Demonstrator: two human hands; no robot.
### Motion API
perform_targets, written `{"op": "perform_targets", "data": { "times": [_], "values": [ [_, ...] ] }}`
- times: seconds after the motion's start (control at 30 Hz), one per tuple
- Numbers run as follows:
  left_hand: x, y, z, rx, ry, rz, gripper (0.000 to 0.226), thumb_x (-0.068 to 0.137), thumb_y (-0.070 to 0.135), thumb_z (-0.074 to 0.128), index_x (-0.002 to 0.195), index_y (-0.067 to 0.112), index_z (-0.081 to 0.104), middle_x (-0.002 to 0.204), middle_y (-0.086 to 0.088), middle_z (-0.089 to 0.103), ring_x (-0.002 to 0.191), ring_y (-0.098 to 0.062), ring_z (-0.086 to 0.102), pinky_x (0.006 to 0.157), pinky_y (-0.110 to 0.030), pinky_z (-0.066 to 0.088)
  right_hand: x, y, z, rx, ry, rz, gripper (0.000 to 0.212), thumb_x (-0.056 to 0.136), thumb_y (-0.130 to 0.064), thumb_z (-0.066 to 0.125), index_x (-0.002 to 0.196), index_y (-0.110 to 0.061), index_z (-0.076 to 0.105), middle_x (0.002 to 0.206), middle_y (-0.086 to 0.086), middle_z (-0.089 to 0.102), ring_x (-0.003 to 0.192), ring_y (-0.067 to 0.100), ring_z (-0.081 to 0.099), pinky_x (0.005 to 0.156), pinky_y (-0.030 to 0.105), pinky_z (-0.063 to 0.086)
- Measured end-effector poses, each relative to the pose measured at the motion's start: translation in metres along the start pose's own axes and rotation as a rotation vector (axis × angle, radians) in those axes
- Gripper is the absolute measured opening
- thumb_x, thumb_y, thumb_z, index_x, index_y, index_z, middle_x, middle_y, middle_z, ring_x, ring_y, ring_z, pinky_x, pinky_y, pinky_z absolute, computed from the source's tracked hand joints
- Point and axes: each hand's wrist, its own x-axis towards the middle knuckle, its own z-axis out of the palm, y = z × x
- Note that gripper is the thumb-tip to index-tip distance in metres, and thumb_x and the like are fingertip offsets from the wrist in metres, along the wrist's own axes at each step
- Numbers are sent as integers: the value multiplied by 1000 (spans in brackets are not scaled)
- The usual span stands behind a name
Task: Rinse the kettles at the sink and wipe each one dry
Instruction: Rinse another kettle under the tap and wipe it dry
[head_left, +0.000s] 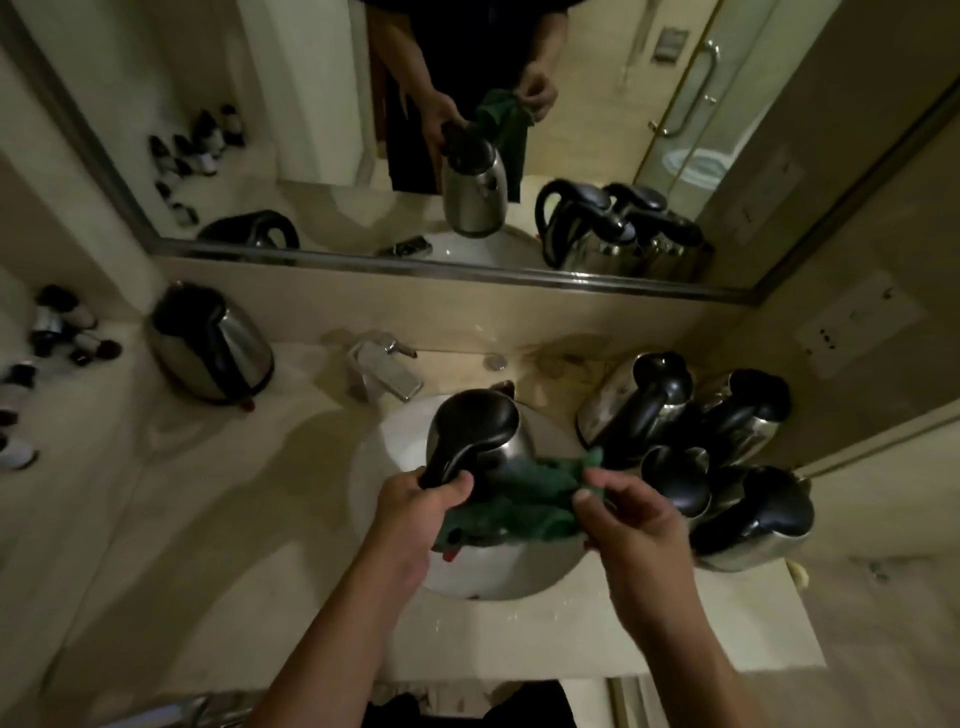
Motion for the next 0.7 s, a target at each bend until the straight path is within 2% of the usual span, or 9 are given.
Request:
{"op": "perform_targets", "data": {
  "times": [0.1,0.2,0.3,0.33,0.4,0.47,0.57,0.63,0.7],
  "values": [
    [-13,16,6,-14,-43,69,12,86,6,71,96,6,77,89,-18,77,82,-38,72,66,-44,54,-1,-15,47,-311,-74,-337,33,90,-7,76,121,-18,71,125,-4,70,117,8,68,94,25,57],
    [-25,26,10,-35,-54,110,16,87,10,69,101,12,77,92,-9,78,88,-29,74,70,-41,58,9,-13,71,-734,-129,-620,50,101,-39,48,149,-26,51,153,-15,39,146,2,35,119,30,36],
    [-36,32,16,-26,-51,148,14,87,24,74,95,13,75,76,-4,75,70,-24,68,52,-33,51,15,-24,92,-768,-140,-548,67,100,-58,29,160,-26,32,169,-10,16,156,5,13,124,29,17],
    [-38,32,17,-32,-35,153,14,86,24,75,95,13,73,72,-2,74,65,-20,66,49,-28,49,21,-26,97,-795,-120,-519,71,98,-63,30,159,-27,30,169,-7,17,155,7,15,123,30,21],
    [-41,32,16,-50,0,142,20,83,21,79,100,13,73,76,0,75,72,-19,69,54,-25,52,39,-30,103,-798,-108,-478,65,96,-64,37,151,-29,37,155,-2,37,142,13,38,114,34,38],
    [-42,32,14,-69,19,117,24,81,23,81,103,15,74,84,0,78,87,-22,73,67,-29,55,62,-34,105,-575,-85,-330,50,101,-59,40,140,-29,47,133,-3,55,123,16,56,102,39,51],
    [-44,35,10,-89,35,104,21,82,21,80,102,17,74,86,0,78,91,-22,73,73,-31,55,72,-32,104,-360,53,-154,39,109,-44,35,129,-18,57,107,-4,62,109,22,61,85,34,47],
    [-44,38,8,-100,34,100,21,83,22,79,102,18,75,86,-1,78,91,-23,73,72,-35,57,51,-15,103,-420,71,-213,46,108,-50,29,139,-22,50,120,-3,61,116,17,59,91,32,46],
    [-44,41,6,-124,17,104,22,82,24,78,103,18,75,88,-3,78,91,-28,73,72,-45,59,22,5,102,-575,-36,-394,59,103,-61,25,156,-35,27,158,-4,32,142,5,36,109,20,36]
  ]
}}
